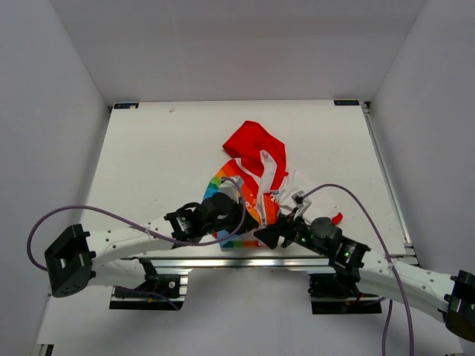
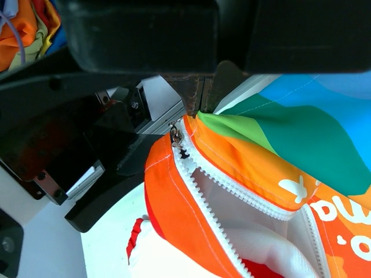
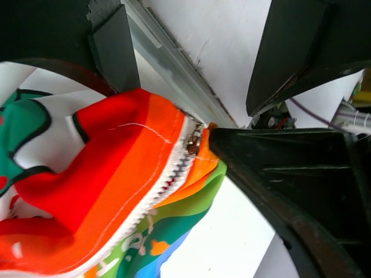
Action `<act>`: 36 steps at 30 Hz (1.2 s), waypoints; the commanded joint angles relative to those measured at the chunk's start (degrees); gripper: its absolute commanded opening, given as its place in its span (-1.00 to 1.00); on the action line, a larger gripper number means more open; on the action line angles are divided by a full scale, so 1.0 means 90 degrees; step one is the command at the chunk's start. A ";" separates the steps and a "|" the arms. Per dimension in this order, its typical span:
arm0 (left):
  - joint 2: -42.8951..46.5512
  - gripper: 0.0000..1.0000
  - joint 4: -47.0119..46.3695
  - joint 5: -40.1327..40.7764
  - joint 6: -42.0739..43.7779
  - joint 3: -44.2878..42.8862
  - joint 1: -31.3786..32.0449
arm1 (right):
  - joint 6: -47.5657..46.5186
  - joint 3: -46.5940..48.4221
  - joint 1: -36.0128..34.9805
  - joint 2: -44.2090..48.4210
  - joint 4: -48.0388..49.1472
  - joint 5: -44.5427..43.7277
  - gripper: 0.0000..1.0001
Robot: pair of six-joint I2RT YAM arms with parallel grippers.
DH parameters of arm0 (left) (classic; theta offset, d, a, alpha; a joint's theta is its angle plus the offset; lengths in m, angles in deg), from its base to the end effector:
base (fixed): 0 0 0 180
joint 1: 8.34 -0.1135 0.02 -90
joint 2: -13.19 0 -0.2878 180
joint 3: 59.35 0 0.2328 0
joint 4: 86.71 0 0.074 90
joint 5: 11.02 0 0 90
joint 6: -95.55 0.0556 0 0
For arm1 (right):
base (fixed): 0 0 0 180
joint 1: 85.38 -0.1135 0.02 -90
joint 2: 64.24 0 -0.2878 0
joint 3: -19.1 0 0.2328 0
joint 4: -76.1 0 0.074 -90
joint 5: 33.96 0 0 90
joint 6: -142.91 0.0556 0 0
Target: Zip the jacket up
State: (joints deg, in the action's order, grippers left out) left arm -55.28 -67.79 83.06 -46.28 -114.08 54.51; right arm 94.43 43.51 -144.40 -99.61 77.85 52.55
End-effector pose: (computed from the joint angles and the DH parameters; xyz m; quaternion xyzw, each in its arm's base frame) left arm 0.1174 -0.2202 0.2561 0.0672 0.8744 -0.3868 0.2850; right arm 0.0758 0.1197 0.2151 -0.0963 0.7554 0.4833 0.4319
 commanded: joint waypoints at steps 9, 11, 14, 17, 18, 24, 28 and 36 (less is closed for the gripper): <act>0.0079 -1.00 -0.0199 0.0113 -0.0090 -0.0022 -0.0020 | -0.0062 0.0089 -0.0073 -0.0376 0.1036 -0.0111 0.10; 0.0068 -1.00 -0.0228 0.0104 -0.0100 -0.0013 -0.0020 | -0.0082 0.0129 -0.0073 -0.0415 0.1056 -0.0072 0.02; 0.0078 -1.00 -0.0248 0.0113 -0.0110 0.0007 -0.0020 | -0.0082 0.0119 -0.0082 -0.0318 0.1037 -0.0149 -0.14; 0.0107 -1.00 -0.0267 0.0113 -0.0100 0.0017 -0.0020 | -0.0082 0.0100 -0.0092 -0.0191 0.0978 -0.0257 -0.23; 0.0117 -1.00 -0.0267 0.0113 -0.0081 -0.0002 -0.0020 | -0.0062 0.0100 -0.0092 -0.0161 0.0949 -0.0296 -0.23; 0.0088 -1.00 -0.0258 0.0084 -0.0051 -0.0022 -0.0020 | -0.0150 0.0129 -0.0092 -0.0171 0.0900 -0.0423 -0.20; 0.0078 -1.00 -0.0219 0.0104 -0.0051 -0.0032 -0.0020 | -0.0199 0.0197 -0.0092 -0.0171 0.0881 -0.0355 -0.44; 0.0000 -1.00 -0.0209 0.0143 -0.0051 -0.0012 -0.0020 | 0.0259 0.0343 -0.0092 -0.0034 0.0383 -0.0140 -1.00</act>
State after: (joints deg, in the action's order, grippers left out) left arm -55.15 -68.97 84.15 -47.00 -114.08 54.49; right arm 94.76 43.64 -144.82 -100.69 82.16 50.94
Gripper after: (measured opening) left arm 0.009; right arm 0.014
